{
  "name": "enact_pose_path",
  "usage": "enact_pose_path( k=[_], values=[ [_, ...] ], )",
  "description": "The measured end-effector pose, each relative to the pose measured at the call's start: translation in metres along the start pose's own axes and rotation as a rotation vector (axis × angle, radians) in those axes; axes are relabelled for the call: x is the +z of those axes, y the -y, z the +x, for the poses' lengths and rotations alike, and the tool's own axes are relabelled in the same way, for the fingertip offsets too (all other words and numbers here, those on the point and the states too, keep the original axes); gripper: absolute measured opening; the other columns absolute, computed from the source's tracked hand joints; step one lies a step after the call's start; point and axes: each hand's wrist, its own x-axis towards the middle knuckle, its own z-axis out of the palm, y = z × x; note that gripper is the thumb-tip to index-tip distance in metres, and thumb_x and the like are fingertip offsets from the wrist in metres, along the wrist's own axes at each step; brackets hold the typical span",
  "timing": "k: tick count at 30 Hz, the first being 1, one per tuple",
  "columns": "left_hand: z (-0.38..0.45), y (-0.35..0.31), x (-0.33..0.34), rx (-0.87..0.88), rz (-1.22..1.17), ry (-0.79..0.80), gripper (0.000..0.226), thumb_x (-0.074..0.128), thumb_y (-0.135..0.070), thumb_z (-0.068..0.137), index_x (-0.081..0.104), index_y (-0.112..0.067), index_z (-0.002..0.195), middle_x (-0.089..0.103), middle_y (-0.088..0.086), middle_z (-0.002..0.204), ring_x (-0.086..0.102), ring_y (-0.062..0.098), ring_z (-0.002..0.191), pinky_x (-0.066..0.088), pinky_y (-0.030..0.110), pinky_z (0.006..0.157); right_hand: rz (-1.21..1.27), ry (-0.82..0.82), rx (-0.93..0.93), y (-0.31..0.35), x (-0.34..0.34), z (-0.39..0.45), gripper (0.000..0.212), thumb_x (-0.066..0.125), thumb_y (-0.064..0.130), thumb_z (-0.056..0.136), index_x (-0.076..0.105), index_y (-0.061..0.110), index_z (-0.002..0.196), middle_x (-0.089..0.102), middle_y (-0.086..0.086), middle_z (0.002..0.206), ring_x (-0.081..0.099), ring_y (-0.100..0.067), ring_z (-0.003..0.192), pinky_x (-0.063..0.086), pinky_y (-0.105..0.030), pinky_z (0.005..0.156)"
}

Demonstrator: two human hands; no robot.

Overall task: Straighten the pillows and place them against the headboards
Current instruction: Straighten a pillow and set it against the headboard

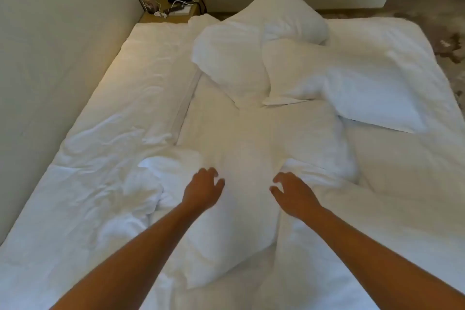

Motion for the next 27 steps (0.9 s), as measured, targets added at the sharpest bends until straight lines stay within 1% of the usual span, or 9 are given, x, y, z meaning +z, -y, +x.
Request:
enact_pose_path(
  k=[2,5,7,9,12,14,18,23,27],
  values=[
    [0.038,0.005,-0.009,0.012,0.008,-0.058,0.042,0.05,-0.046,0.101,0.056,-0.016,0.129,0.056,0.012,0.126,0.054,0.03,0.121,0.05,0.042,0.097,0.02,-0.06,-0.028,0.014,-0.005,0.031,0.037,0.054,0.042,0.106,0.06,0.021,0.136,0.059,-0.004,0.138,0.061,-0.025,0.123,0.052,-0.036,0.098],
    [0.094,0.015,-0.021,0.006,0.044,-0.076,0.045,0.049,-0.048,0.1,0.058,-0.015,0.129,0.056,0.012,0.126,0.053,0.032,0.122,0.049,0.045,0.098,-0.025,-0.064,-0.048,0.034,-0.01,0.078,0.053,0.053,0.043,0.106,0.046,0.021,0.154,0.045,-0.002,0.159,0.049,-0.024,0.143,0.047,-0.04,0.112],
    [0.122,0.024,-0.015,0.009,0.091,-0.088,0.048,0.046,-0.051,0.1,0.058,-0.015,0.129,0.057,0.012,0.126,0.054,0.033,0.12,0.047,0.046,0.097,-0.069,-0.051,-0.046,0.041,-0.004,0.106,0.064,0.051,0.048,0.106,0.035,0.021,0.162,0.031,-0.001,0.17,0.034,-0.023,0.155,0.037,-0.041,0.122],
    [0.15,0.035,-0.011,-0.017,0.081,-0.072,0.051,0.043,-0.054,0.1,0.055,-0.015,0.131,0.057,0.012,0.128,0.054,0.033,0.12,0.045,0.047,0.098,-0.163,-0.084,-0.068,0.047,0.002,0.136,0.071,0.048,0.055,0.105,0.028,0.023,0.165,0.02,-0.002,0.175,0.022,-0.022,0.161,0.025,-0.042,0.128],
    [0.188,0.053,-0.003,-0.085,-0.05,-0.021,0.063,0.043,-0.062,0.096,0.046,-0.016,0.138,0.053,0.012,0.136,0.051,0.033,0.127,0.045,0.05,0.102,-0.354,-0.145,-0.134,0.047,0.02,0.166,0.083,0.038,0.068,0.102,0.015,0.025,0.168,0.011,-0.005,0.177,0.009,-0.023,0.164,0.011,-0.047,0.133],
    [0.206,0.067,0.003,-0.122,-0.067,-0.002,0.076,0.04,-0.073,0.091,0.042,-0.018,0.142,0.051,0.012,0.139,0.049,0.033,0.13,0.042,0.053,0.105,-0.395,-0.17,-0.135,0.042,0.037,0.174,0.087,0.03,0.074,0.099,0.009,0.027,0.169,0.009,-0.006,0.178,0.007,-0.023,0.164,0.009,-0.05,0.133],
    [0.225,0.09,0.017,-0.132,0.01,0.025,0.092,0.025,-0.087,0.08,0.045,-0.021,0.141,0.057,0.009,0.136,0.053,0.032,0.128,0.036,0.056,0.108,-0.429,-0.223,-0.135,0.028,0.064,0.181,0.09,0.019,0.078,0.096,0.012,0.027,0.169,0.013,-0.007,0.177,0.013,-0.025,0.164,0.01,-0.052,0.132],
    [0.218,0.093,0.039,-0.105,-0.014,-0.06,0.088,0.021,-0.086,0.082,0.055,-0.017,0.126,0.063,0.008,0.121,0.059,0.031,0.112,0.042,0.047,0.09,-0.421,-0.228,-0.134,0.024,0.074,0.184,0.089,0.019,0.079,0.096,0.011,0.028,0.169,0.01,-0.005,0.178,0.011,-0.024,0.164,0.009,-0.052,0.132],
    [0.203,0.09,0.042,-0.113,-0.039,-0.09,0.082,0.025,-0.082,0.084,0.058,-0.014,0.117,0.065,0.008,0.114,0.059,0.031,0.107,0.042,0.045,0.084,-0.403,-0.208,-0.143,0.021,0.073,0.178,0.089,0.018,0.079,0.096,0.008,0.029,0.169,0.008,-0.004,0.178,0.008,-0.023,0.165,0.007,-0.052,0.133]
  ],
)
